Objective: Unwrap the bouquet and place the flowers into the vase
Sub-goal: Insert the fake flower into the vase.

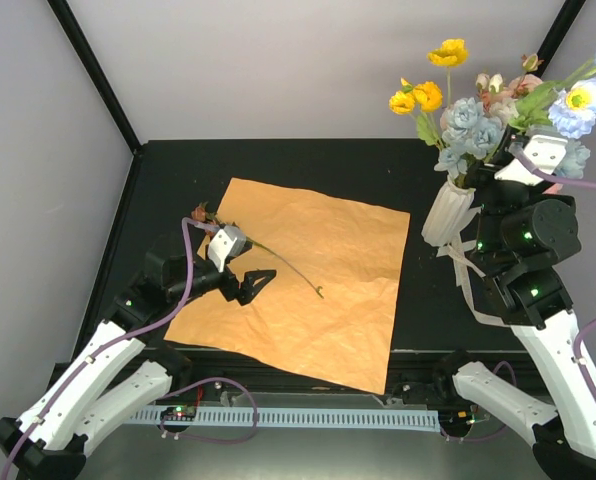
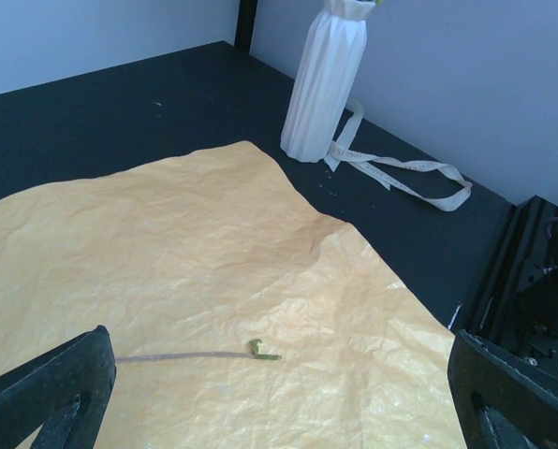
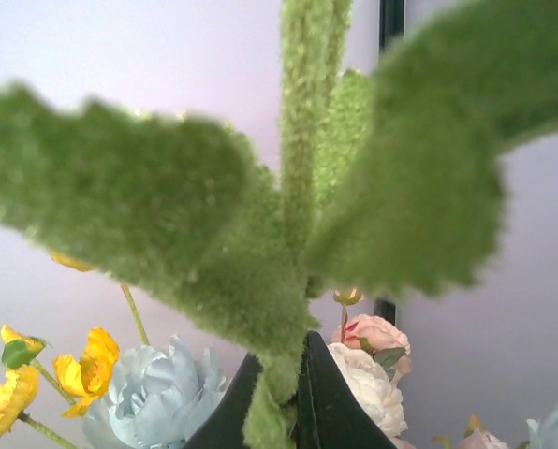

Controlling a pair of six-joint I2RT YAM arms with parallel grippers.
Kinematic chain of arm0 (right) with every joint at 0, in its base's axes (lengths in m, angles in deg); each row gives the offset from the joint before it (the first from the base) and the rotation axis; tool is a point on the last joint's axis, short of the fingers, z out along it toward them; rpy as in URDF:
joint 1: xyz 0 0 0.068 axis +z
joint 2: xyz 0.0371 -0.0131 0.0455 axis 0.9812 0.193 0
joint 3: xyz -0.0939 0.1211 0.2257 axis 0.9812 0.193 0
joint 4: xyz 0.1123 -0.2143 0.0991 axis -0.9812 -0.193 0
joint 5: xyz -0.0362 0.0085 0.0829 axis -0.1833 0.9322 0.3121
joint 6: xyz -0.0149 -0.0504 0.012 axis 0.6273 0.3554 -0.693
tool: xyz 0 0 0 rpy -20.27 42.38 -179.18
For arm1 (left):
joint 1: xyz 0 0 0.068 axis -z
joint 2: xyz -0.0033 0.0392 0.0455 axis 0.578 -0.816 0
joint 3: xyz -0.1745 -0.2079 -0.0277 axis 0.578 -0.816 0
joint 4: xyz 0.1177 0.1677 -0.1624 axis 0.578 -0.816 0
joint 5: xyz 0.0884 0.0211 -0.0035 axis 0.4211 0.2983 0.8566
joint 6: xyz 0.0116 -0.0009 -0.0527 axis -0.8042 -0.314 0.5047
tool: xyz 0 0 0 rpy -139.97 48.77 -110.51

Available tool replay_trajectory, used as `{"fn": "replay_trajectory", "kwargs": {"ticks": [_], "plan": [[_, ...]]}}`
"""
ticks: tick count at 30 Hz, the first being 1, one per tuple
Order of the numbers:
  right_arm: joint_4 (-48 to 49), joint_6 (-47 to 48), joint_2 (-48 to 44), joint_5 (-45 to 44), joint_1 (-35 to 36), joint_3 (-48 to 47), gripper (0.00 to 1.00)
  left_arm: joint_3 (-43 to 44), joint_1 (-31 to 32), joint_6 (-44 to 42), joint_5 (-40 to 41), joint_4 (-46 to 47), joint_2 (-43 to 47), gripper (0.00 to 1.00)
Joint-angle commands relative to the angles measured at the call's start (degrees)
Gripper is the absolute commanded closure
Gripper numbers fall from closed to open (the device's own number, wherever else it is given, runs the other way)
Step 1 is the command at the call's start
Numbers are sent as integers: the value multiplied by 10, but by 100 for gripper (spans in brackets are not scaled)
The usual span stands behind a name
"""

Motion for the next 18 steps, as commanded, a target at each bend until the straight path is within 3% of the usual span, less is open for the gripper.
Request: {"fn": "replay_trajectory", "kwargs": {"ticks": [1,18], "plan": [[4,-9,-6,4,-4,-19,99,2,3,-9,6,-5,1,1],[-24,-17,14,-14,-17,-12,99,3,3,-9,7,-5,2,1]]}}
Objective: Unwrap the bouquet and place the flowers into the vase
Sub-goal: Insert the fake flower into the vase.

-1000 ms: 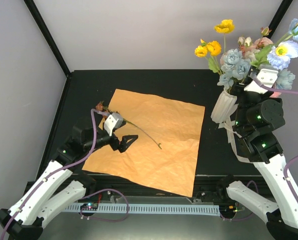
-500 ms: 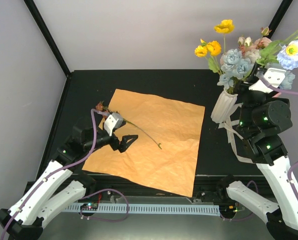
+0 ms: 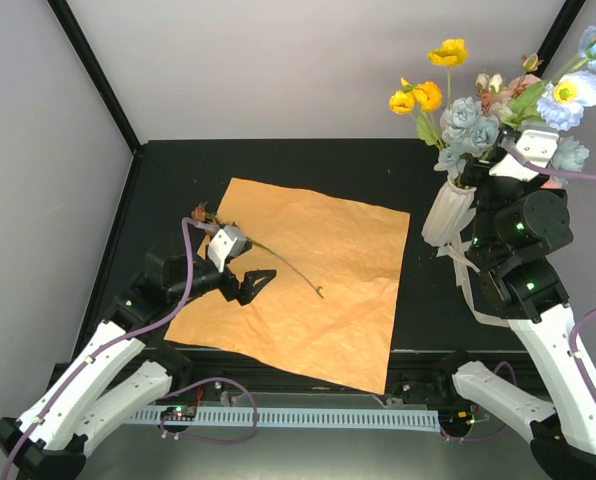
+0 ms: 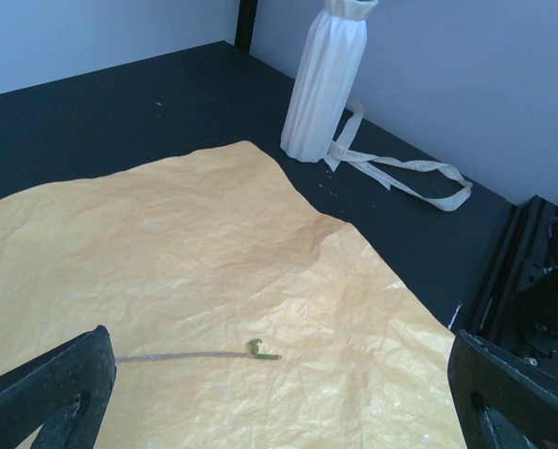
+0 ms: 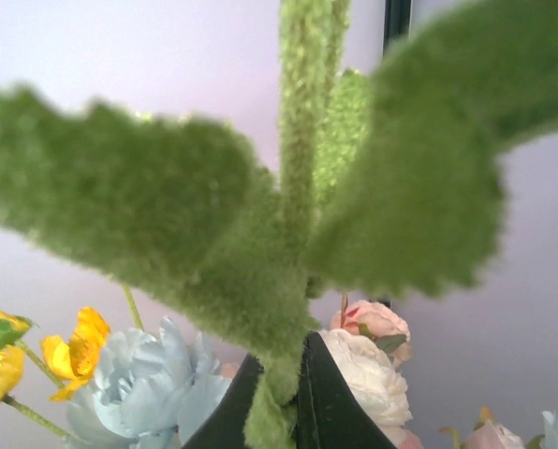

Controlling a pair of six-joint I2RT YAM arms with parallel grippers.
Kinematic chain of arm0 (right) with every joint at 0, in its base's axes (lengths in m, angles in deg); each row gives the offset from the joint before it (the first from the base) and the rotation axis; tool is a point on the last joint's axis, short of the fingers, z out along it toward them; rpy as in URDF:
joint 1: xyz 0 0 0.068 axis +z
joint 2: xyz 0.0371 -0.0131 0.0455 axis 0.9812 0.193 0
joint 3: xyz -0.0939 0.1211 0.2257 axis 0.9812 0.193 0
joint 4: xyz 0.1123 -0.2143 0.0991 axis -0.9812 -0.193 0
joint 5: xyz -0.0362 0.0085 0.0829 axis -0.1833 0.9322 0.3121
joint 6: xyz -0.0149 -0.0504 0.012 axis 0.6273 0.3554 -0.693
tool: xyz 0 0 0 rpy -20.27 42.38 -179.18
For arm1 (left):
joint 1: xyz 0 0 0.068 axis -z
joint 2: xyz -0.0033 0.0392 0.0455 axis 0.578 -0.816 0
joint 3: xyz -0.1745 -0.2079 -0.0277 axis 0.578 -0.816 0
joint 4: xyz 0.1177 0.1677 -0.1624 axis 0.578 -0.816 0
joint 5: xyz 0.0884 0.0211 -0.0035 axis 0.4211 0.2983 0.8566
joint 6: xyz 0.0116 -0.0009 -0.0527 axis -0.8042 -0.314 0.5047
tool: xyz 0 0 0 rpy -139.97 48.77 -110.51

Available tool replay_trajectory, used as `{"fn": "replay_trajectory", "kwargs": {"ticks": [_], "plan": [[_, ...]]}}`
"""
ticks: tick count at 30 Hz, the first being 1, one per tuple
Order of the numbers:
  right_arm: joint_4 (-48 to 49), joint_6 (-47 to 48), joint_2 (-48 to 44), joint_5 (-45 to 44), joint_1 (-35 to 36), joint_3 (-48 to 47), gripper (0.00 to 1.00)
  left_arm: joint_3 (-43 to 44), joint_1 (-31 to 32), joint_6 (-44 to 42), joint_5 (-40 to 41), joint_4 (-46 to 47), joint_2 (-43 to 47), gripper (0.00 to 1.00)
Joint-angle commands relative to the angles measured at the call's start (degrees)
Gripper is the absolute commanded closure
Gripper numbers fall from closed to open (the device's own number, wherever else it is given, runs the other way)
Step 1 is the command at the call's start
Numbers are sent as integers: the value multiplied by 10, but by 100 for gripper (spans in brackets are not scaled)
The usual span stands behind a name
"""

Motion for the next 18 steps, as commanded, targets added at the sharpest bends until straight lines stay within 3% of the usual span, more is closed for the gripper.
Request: {"fn": "replay_trajectory", "kwargs": {"ticks": [1,18], "plan": [[-14,-19,4,-12,-15,-3,99,3,3,-9,6,-5,2,1],[-8,-86,22,61,-99,88,99,2,3,-10,6,-7,6,1]]}}
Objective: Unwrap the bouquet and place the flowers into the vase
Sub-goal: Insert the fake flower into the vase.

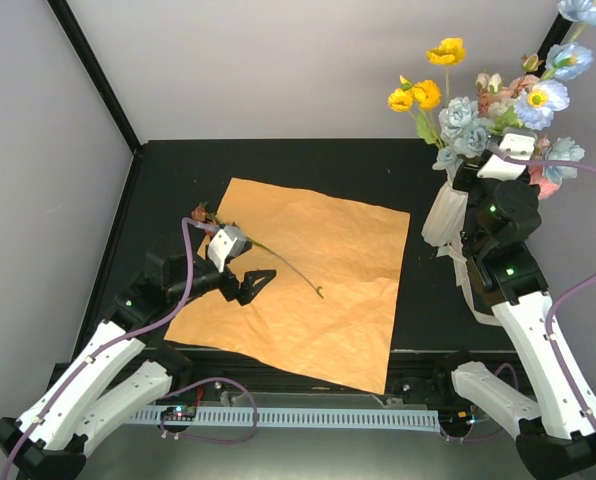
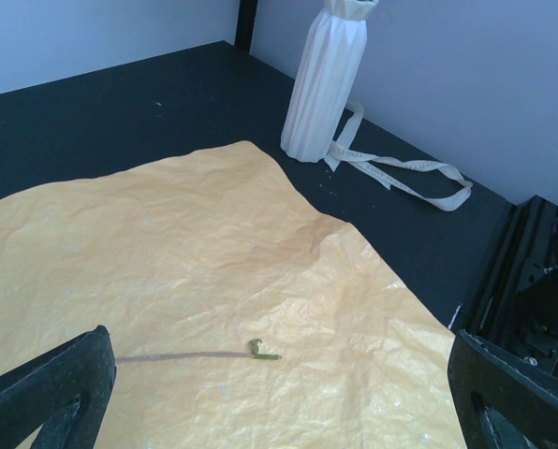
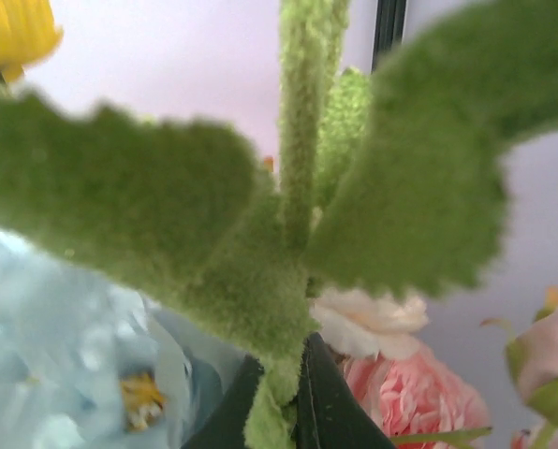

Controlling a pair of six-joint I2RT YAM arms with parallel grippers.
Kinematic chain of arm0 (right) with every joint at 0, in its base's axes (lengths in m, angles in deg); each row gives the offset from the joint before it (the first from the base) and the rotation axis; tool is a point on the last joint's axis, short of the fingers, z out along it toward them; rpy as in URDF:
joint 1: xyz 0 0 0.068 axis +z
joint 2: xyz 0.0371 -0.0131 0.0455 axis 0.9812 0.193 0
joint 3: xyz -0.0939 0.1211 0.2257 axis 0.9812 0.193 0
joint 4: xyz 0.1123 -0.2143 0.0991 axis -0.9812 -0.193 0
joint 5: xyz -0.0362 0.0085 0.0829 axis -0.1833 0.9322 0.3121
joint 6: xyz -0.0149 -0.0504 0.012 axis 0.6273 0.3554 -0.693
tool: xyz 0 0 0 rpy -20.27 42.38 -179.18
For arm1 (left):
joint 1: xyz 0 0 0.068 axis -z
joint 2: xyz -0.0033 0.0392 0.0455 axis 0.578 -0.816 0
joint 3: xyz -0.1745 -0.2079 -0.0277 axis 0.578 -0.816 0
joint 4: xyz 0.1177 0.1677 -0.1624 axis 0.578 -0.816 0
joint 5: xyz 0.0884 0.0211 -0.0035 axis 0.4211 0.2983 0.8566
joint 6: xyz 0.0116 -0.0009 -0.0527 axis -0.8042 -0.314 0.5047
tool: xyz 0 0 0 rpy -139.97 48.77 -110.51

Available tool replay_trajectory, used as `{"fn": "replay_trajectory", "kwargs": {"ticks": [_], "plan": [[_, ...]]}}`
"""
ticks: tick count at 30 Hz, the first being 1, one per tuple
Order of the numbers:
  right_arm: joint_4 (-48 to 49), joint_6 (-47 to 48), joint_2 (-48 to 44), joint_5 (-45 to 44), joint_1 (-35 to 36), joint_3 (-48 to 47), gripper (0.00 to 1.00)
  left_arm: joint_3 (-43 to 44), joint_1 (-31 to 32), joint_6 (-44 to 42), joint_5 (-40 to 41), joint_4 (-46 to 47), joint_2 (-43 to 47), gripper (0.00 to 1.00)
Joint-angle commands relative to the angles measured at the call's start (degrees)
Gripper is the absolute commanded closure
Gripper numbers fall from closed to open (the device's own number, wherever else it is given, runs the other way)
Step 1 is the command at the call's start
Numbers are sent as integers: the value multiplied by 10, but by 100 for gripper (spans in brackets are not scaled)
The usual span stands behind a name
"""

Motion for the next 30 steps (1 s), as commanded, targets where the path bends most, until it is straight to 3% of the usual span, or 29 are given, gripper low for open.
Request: {"fn": "replay_trajectory", "kwargs": {"ticks": [1,30], "plan": [[7,-26,7,24,-21,22,99,2,2,-10,6,-6,6,1],[102,-63,38,98,-90,163,99,2,2,-11,7,-6,6,1]]}}
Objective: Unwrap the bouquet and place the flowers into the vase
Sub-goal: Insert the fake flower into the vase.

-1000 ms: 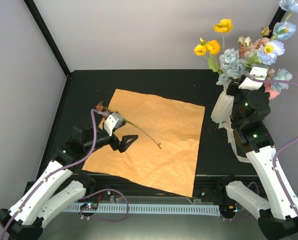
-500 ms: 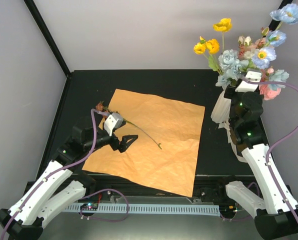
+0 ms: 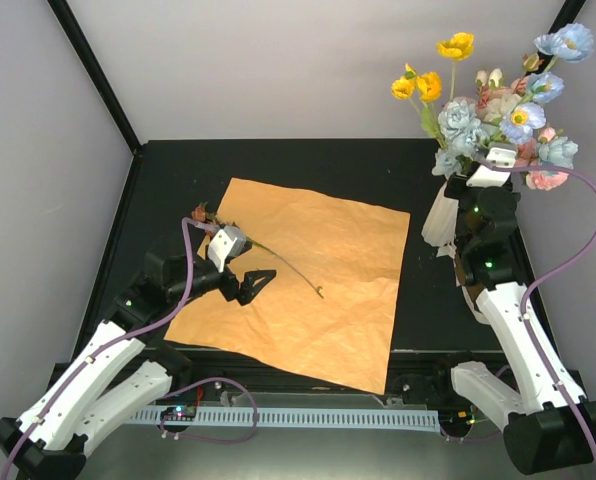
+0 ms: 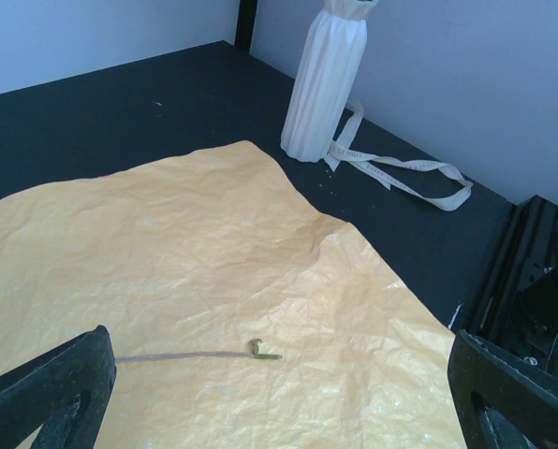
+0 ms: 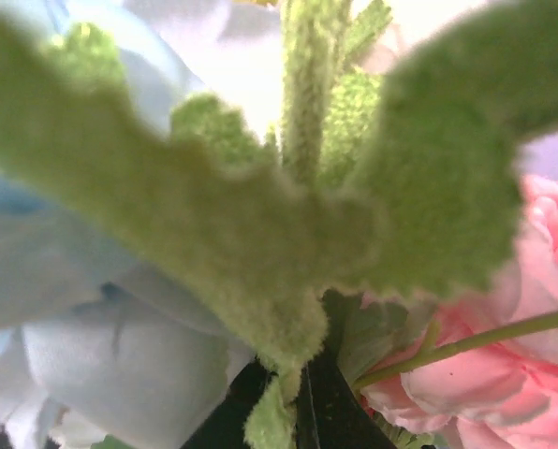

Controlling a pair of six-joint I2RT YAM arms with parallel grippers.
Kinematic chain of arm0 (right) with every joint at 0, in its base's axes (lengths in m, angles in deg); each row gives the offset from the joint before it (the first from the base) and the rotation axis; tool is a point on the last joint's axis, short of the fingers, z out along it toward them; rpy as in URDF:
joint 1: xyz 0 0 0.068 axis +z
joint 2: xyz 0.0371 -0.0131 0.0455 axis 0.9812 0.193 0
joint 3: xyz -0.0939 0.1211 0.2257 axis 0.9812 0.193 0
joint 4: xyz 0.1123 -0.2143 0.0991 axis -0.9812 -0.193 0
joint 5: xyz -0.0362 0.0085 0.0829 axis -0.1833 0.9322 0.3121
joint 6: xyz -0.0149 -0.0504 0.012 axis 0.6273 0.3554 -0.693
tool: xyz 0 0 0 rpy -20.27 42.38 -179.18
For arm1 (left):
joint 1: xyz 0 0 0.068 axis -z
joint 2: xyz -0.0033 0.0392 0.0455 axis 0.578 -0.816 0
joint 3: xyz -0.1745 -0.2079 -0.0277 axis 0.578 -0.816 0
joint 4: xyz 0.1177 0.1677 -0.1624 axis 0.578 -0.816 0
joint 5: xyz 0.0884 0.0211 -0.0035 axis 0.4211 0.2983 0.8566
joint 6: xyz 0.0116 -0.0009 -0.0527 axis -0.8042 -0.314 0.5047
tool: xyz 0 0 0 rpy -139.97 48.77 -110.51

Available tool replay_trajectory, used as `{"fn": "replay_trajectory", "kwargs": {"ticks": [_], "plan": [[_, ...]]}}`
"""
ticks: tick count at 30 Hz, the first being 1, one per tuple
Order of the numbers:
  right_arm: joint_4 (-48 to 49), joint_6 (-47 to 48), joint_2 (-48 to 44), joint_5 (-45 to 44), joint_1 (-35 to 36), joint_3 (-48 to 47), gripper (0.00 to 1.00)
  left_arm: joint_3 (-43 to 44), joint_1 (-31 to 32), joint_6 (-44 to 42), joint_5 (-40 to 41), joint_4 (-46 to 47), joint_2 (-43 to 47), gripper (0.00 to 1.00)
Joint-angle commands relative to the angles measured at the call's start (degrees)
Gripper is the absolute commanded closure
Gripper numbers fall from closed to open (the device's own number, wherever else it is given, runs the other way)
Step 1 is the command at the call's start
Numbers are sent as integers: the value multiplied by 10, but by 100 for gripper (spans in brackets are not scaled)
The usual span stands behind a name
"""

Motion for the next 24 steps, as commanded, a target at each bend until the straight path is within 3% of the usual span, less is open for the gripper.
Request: {"fn": "replay_trajectory", "kwargs": {"ticks": [1,24], "plan": [[-20,-17,11,6,-9,20,99,2,3,-10,6,-5,6,1],[-46,-65,11,24,-10,54,96,3,3,-10,5,-5,7,1]]}}
